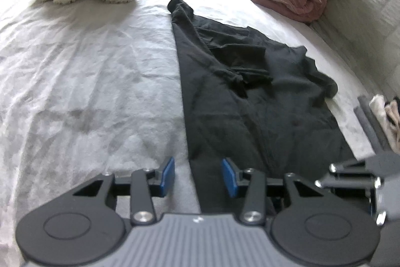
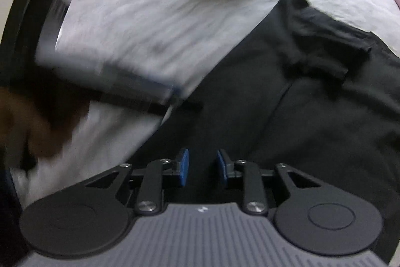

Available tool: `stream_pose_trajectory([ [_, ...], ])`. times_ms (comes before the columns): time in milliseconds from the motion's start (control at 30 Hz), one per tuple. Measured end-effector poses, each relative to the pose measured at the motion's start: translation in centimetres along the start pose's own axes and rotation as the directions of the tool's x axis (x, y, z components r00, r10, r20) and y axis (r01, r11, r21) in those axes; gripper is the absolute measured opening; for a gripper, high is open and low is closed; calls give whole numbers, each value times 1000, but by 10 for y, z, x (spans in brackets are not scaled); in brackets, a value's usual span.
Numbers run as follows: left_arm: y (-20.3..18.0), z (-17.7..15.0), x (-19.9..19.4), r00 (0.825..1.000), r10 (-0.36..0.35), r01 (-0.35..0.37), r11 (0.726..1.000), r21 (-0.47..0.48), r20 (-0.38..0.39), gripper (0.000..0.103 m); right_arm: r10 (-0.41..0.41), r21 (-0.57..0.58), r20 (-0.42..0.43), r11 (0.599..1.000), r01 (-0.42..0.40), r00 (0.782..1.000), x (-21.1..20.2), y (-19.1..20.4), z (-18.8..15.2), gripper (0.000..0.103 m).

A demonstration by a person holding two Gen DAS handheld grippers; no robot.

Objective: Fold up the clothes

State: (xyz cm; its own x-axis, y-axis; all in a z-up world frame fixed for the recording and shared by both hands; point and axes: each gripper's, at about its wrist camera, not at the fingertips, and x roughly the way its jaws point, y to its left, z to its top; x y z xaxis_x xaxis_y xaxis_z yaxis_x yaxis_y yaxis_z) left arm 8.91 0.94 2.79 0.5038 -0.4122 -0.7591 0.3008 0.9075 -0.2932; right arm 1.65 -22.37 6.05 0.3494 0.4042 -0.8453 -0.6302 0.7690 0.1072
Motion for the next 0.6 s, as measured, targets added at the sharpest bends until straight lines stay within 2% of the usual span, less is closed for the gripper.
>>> stream_pose_trajectory([
  [100, -9, -6, -3, 1000, 27, -27, 997, 72, 1, 47, -101, -50, 14, 994, 101, 995, -9, 14, -25, 27],
  [200, -11, -12, -5, 999, 40, -40, 993, 108, 6, 47, -157, 11, 38, 988, 156, 987, -25, 10, -38, 30],
  [233, -10, -13, -7, 999, 41, -41, 994, 106, 7, 47, -158, 10, 58, 987, 157, 986, -31, 14, -42, 33],
  [300, -9, -15, -10, 999, 41, -41, 995, 95, 6, 47, -146, 12, 100, 989, 145, 984, -45, 28, -50, 29],
  [400, -11, -20, -14, 999, 45, -46, 993, 108, 8, 48, -87, -12, 161, 996, 90, 983, -60, 56, -64, 31],
  [467, -13, -25, -16, 999, 51, -52, 991, 127, 10, 48, -45, -48, 140, 997, 53, 989, -53, 74, -73, 26],
  [533, -13, -31, -18, 998, 60, -62, 988, 145, 15, 49, -67, -64, 90, 995, 73, 994, -43, 85, -89, 26],
  [600, -14, -36, -21, 997, 69, -71, 984, 164, 19, 49, -92, 3, 101, 996, 92, 991, -44, 79, -105, 26],
])
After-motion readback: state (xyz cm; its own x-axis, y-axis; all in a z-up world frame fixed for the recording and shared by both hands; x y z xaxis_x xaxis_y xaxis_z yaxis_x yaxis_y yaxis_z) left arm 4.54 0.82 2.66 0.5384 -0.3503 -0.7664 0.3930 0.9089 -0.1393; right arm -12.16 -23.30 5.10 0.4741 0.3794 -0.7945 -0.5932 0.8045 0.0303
